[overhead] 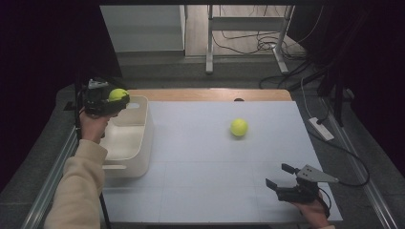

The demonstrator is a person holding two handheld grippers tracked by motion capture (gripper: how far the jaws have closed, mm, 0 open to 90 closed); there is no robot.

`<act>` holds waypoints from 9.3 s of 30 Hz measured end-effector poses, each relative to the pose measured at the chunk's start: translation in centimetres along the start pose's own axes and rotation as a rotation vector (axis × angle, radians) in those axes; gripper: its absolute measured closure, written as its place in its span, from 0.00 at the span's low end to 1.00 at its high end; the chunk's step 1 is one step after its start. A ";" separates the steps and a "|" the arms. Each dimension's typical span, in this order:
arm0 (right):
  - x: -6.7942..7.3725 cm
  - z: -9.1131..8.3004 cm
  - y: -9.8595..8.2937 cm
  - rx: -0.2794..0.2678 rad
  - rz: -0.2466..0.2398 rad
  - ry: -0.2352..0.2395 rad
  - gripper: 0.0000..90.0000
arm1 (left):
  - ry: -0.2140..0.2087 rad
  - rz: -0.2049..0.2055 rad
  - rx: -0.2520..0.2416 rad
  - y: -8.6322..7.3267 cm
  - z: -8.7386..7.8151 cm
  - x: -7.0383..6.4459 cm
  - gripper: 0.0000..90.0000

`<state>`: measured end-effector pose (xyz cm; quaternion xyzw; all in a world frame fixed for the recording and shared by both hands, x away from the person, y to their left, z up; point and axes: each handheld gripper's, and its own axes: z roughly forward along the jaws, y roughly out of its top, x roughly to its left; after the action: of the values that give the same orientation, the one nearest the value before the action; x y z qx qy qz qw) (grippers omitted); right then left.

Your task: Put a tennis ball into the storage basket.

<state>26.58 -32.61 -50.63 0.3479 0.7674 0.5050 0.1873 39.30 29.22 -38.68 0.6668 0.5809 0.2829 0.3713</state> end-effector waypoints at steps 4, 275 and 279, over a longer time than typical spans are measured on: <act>0.0 0.0 0.0 -0.001 -0.001 0.001 0.12 | 0.011 -0.012 0.037 -0.2 0.6 0.5 0.31; -0.1 0.3 0.5 -0.033 0.011 0.026 0.12 | -0.563 0.343 0.120 -0.3 11.6 -28.5 0.09; -0.1 0.3 0.4 -0.032 0.012 0.024 0.13 | -0.569 0.336 0.114 -0.3 11.9 -28.8 0.09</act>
<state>26.99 -32.38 -50.38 0.3433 0.7594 0.5224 0.1805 43.99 -1.06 -44.04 0.8251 0.3508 0.1098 0.4291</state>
